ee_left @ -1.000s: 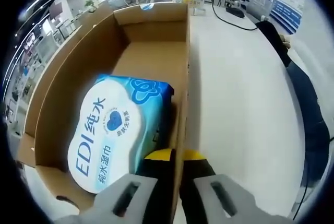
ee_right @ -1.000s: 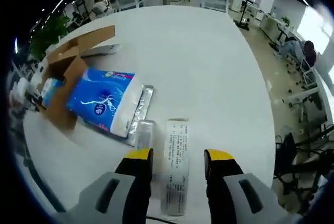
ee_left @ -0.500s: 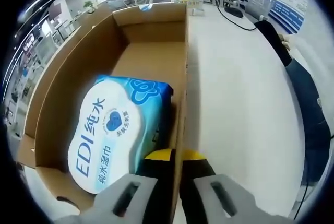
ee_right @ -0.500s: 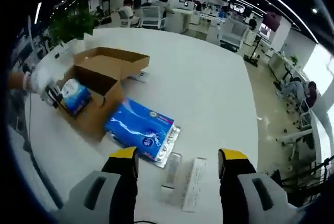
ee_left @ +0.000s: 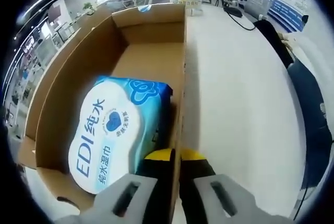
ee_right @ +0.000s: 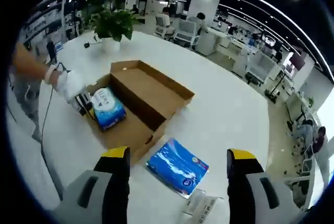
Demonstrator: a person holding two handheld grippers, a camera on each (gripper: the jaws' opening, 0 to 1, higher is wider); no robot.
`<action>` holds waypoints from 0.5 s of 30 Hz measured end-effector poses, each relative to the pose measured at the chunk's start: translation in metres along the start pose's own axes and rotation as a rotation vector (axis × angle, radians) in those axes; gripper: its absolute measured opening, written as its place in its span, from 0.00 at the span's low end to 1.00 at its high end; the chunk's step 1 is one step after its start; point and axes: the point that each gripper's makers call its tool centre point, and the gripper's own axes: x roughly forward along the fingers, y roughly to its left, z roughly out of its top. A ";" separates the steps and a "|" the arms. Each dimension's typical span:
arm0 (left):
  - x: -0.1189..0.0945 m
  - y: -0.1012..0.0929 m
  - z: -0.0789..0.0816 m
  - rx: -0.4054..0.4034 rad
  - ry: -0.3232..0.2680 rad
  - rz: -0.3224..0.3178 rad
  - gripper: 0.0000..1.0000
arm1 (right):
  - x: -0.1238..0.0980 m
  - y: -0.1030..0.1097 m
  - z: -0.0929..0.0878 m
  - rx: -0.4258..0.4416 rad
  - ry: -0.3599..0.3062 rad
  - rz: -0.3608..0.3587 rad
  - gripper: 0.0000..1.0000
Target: Operate the shoe box by opening the lid, removing the specified soft item, and placing it in the target area until the item is outside and the box remains undamaged.
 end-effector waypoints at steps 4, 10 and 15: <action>0.000 0.000 0.000 0.004 -0.002 0.001 0.02 | 0.010 0.022 0.020 -0.051 0.009 0.024 0.77; 0.000 0.000 0.000 0.017 -0.007 -0.001 0.01 | 0.027 0.060 0.047 -0.161 -0.006 0.103 0.76; 0.000 0.000 0.000 0.020 -0.007 0.000 0.01 | 0.051 0.089 0.062 -0.201 -0.028 0.189 0.76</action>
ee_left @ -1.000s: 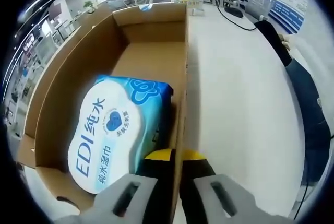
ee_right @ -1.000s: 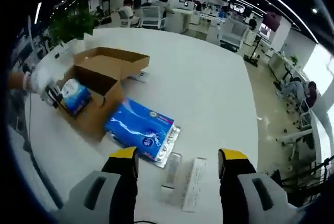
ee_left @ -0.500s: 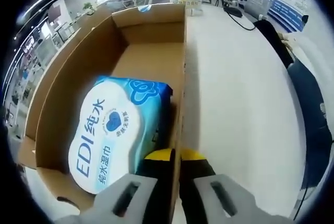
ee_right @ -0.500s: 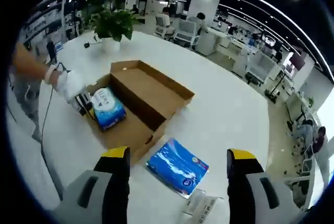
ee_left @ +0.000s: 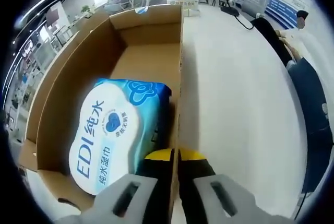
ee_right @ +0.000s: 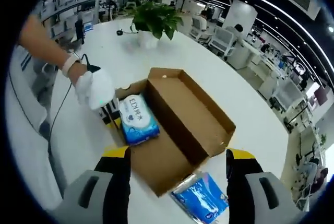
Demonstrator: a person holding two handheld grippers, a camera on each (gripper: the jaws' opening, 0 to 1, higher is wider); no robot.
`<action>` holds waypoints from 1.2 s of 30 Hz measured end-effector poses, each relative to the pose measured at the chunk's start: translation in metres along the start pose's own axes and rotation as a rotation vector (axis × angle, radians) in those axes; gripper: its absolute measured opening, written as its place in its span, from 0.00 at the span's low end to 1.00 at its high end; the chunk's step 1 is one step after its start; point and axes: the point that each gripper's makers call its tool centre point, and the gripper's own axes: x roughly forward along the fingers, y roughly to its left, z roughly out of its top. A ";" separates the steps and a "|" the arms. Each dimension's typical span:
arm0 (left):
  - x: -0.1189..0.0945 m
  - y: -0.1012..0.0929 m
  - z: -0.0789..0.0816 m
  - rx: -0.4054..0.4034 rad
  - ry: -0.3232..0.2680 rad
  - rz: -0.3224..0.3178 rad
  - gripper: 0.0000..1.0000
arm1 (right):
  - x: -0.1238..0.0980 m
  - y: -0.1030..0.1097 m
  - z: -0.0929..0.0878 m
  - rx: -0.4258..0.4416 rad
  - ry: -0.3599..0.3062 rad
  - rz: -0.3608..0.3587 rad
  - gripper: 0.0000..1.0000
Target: Operate the shoe box by opening the lid, removing the specified soft item, and placing it in the target area until the item is outside and the box remains undamaged.
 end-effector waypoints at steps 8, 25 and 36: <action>0.000 0.000 -0.001 0.008 -0.005 0.007 0.02 | 0.045 0.029 0.020 -0.114 0.009 0.083 0.74; 0.000 0.001 -0.001 0.022 -0.010 0.011 0.02 | 0.103 0.062 0.013 -0.241 0.082 0.279 0.74; 0.000 0.001 0.000 0.021 -0.010 0.014 0.02 | 0.127 0.070 0.007 -0.357 0.130 0.353 0.76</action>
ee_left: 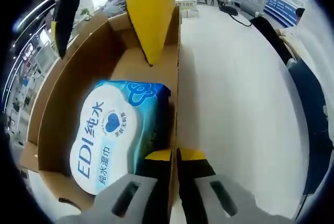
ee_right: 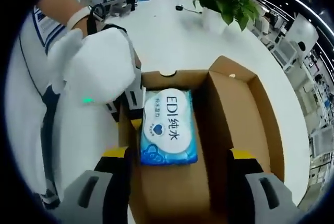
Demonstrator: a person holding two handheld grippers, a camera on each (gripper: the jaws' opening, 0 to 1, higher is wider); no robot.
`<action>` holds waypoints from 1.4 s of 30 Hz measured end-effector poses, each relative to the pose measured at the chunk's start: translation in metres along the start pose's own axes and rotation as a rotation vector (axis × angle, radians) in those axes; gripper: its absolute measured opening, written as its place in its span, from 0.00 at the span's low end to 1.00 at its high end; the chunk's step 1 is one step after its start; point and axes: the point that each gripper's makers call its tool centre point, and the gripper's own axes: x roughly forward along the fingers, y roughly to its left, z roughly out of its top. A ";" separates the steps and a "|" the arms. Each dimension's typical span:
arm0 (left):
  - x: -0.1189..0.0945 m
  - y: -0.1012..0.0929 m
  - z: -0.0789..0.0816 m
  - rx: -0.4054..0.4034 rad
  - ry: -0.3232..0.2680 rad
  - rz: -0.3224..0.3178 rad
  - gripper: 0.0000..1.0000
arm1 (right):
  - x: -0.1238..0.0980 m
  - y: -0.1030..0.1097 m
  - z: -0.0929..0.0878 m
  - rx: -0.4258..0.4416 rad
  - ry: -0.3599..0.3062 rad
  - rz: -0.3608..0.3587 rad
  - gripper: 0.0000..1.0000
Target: Operate the shoe box by opening the lid, removing the specified soft item, and placing it in the target area until the item is outside and the box remains undamaged.
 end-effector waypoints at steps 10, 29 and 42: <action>0.000 0.000 0.000 -0.002 0.001 0.000 0.02 | 0.025 0.006 -0.002 -0.023 0.027 0.050 0.75; 0.000 -0.001 0.000 -0.003 -0.001 -0.002 0.02 | 0.058 0.015 -0.010 -0.038 0.059 0.132 0.67; 0.001 0.000 0.000 -0.002 0.000 -0.003 0.01 | 0.058 0.018 -0.010 -0.040 0.035 0.147 0.61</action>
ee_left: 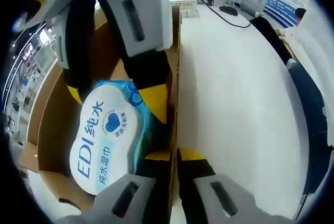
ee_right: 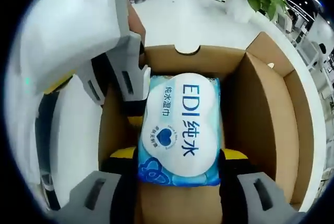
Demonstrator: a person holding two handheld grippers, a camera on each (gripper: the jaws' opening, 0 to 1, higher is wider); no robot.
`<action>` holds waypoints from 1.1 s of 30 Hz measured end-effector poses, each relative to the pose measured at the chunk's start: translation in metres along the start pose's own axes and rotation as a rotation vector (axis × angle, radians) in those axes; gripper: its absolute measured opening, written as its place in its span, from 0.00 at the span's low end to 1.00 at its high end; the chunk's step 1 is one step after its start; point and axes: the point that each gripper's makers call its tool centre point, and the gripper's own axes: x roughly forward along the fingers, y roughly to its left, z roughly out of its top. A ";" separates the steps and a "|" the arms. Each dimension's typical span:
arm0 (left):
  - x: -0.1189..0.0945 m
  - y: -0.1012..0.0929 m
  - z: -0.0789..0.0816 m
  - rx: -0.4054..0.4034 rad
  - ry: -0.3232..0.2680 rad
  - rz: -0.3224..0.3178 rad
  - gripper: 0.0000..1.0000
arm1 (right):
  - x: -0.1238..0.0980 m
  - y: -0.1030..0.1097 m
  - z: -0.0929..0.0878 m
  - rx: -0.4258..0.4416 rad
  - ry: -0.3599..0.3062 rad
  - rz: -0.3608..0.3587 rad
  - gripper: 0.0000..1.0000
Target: Operate the shoe box by opening the lid, removing the specified soft item, and placing it in the target area until the item is outside and the box remains undamaged.
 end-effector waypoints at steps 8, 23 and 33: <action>0.000 0.000 0.000 0.002 0.000 0.005 0.02 | -0.005 0.000 -0.010 0.026 -0.008 -0.010 0.60; 0.000 0.000 0.000 0.006 -0.001 0.003 0.01 | -0.030 -0.004 -0.064 0.018 0.063 -0.022 0.59; -0.001 0.000 0.000 0.010 -0.001 -0.001 0.01 | -0.043 -0.008 -0.094 -0.016 0.106 -0.021 0.59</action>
